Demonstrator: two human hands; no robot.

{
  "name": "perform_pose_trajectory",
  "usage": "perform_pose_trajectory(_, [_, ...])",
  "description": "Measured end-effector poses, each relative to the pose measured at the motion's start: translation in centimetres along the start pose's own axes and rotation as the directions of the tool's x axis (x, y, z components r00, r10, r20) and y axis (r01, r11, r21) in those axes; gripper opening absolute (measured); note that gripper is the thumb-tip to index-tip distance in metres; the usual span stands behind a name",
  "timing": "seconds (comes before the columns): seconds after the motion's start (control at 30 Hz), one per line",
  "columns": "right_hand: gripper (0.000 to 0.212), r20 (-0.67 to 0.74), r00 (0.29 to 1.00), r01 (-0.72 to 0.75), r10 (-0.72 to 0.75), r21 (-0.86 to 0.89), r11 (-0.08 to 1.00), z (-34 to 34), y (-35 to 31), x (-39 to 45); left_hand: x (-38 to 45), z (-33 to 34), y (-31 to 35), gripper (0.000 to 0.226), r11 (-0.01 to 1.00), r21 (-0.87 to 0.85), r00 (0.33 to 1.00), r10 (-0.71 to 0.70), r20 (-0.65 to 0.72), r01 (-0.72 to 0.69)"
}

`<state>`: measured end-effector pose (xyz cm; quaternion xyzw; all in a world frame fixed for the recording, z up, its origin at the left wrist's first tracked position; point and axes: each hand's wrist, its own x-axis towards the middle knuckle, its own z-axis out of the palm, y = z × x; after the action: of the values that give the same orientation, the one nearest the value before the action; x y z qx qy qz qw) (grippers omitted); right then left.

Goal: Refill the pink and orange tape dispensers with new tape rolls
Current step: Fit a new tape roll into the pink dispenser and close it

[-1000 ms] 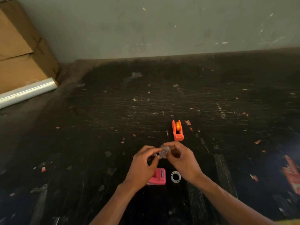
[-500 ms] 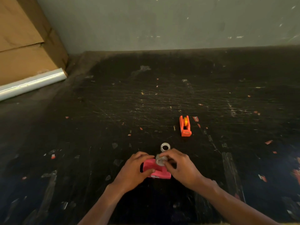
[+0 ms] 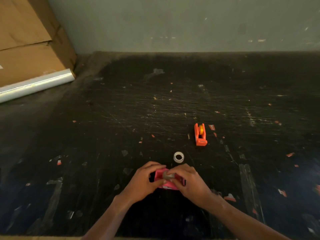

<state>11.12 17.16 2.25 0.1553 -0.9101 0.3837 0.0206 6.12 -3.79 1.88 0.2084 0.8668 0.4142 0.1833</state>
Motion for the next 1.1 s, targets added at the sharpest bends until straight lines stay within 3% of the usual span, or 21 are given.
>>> perform_pose_trajectory(0.33, [0.022,-0.072,0.997,0.022,-0.029,-0.101,0.995,0.7,0.3,-0.6,0.0,0.5,-0.4,0.043,0.996,-0.09,0.999,-0.003,-0.049,-0.001])
perform_pose_trajectory(0.8, [0.017,0.05,0.992,0.121,-0.115,-0.128,0.984,-0.1,0.5,0.6,0.0,0.2,-0.9,0.043,0.995,-0.096,0.999,0.024,-0.036,-0.027])
perform_pose_trajectory(0.97, [0.036,0.172,0.978,0.145,-0.116,-0.17,0.975,-1.1,0.1,1.4,0.0,0.2,-0.9,0.043,0.994,-0.113,1.0,-0.003,-0.017,0.001])
perform_pose_trajectory(1.1, [0.035,0.231,0.96,0.213,-0.16,-0.228,0.95,-1.6,0.3,2.2,0.2,0.1,-0.7,0.043,0.994,-0.106,1.0,-0.009,-0.013,0.008])
